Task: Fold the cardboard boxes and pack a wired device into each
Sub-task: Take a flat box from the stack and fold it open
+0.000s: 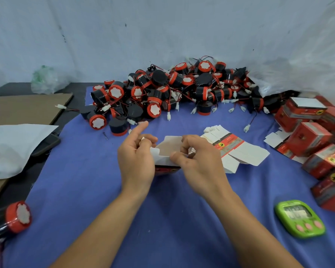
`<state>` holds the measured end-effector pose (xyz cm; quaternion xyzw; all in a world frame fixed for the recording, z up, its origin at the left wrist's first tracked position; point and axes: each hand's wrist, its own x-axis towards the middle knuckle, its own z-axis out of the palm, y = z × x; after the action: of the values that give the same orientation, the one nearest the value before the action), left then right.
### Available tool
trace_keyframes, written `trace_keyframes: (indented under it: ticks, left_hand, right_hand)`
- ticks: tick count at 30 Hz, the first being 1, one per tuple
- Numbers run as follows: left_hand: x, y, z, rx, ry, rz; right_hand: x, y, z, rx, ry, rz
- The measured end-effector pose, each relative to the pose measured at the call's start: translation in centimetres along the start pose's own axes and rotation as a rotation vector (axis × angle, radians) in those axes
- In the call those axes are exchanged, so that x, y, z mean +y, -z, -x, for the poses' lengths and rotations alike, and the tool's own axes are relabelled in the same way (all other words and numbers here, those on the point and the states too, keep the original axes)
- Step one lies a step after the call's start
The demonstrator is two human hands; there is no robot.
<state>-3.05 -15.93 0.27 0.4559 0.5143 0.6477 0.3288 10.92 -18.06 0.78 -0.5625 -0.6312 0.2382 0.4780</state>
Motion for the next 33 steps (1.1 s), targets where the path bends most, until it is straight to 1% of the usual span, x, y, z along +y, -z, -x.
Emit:
trace_keyframes:
  ticks: [3,6,8,11,12,14,16,20,24,27,29,31,33]
  left_hand:
    - [-0.8,0.1,-0.2,-0.016,-0.024,-0.013]
    - [-1.1,0.1,-0.4,0.0,0.005,0.001]
    - [-0.9,0.1,-0.5,0.008,0.048,0.052]
    - [-0.2,0.0,-0.2,-0.005,0.134,0.2]
    - [0.0,-0.1,-0.1,-0.005,0.151,0.229]
    - [0.2,-0.2,0.2,0.007,0.152,0.246]
    - [0.3,-0.3,0.3,0.011,0.122,0.224]
    - [-0.2,-0.4,0.5,-0.034,0.045,0.109]
    - [-0.7,-0.2,0.6,-0.072,-0.012,-0.04]
    - [-0.6,-0.2,0.4,-0.093,0.026,-0.077]
    - [-0.4,-0.3,0.6,-0.178,0.08,-0.042]
    - [-0.5,-0.3,1.1,-0.332,0.177,0.051]
    - [-0.5,-0.3,1.5,-0.453,0.241,0.066]
  right_hand:
    - [0.7,-0.3,-0.2,-0.011,-0.06,-0.026]
    - [1.0,-0.3,-0.2,-0.029,-0.097,-0.033]
    - [0.7,0.0,-0.2,0.023,-0.093,-0.058]
    - [-0.4,0.4,0.1,0.159,-0.036,-0.151]
    - [-0.7,0.5,0.2,0.185,-0.014,-0.167]
    - [-1.0,0.4,0.3,0.185,0.0,-0.169]
    - [-0.8,0.1,0.3,0.138,-0.021,-0.159]
    - [-0.4,-0.6,0.2,0.077,-0.028,-0.108]
    - [-0.3,-1.5,0.2,0.104,-0.074,-0.139]
    - [0.3,-1.7,0.0,0.119,-0.145,-0.137]
    - [0.9,-1.8,0.0,0.111,-0.162,-0.084]
    - [1.3,-1.9,0.0,0.068,-0.181,-0.046]
    - [1.7,-1.9,-0.2,0.018,-0.189,-0.021]
